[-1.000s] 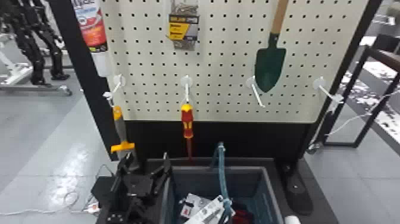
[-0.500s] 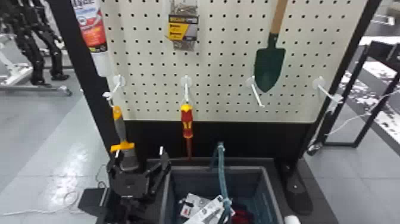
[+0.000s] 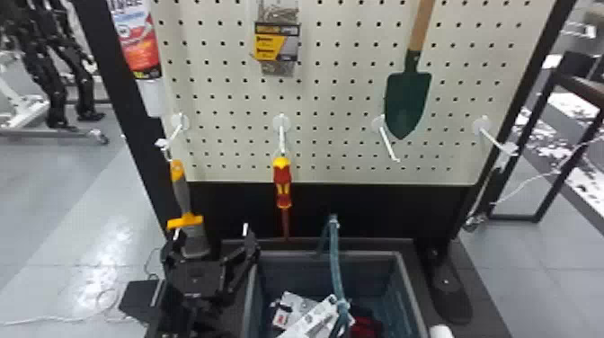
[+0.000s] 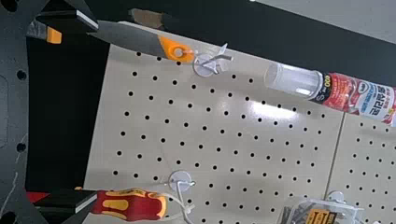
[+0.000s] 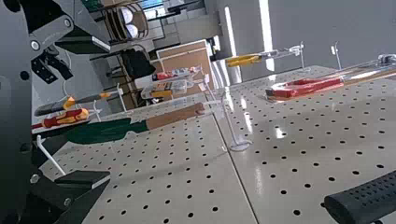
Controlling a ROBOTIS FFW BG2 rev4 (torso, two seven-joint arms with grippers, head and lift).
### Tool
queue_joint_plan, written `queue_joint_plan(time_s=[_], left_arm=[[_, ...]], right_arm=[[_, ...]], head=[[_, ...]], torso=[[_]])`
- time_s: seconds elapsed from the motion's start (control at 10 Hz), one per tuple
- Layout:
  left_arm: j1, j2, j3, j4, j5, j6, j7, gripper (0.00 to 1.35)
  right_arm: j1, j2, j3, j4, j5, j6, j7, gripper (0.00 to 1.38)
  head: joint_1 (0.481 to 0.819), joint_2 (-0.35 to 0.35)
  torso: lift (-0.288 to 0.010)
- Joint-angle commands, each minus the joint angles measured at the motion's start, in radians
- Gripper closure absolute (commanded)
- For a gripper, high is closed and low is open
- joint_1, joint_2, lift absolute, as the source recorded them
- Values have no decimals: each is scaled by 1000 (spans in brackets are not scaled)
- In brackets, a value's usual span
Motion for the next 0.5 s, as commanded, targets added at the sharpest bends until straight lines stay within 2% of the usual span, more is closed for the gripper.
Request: queue_joint_plan(time_s=[0.0,0.1,0.3,0.4], left_arm=[[-7,-3,2,3,5,26,0,53],[-27,-2,1,9,2,24,0,53],[-36,4,1,14,9,29,0,53],[-32,9,-5,11,9,72,0,53]], right_arm=[[-23,-4,20,9,3,-6,-1,320],[-28,-2,24,9,3,-18,-1,320],[-32,21,46,18,46,-49,-3,320],[-41,13,54,27,103,-49,-1,318]], head=[[549,0],[549,0],[549,0],[549,0]], torso=[[-100],[-100],[-100],[-100]])
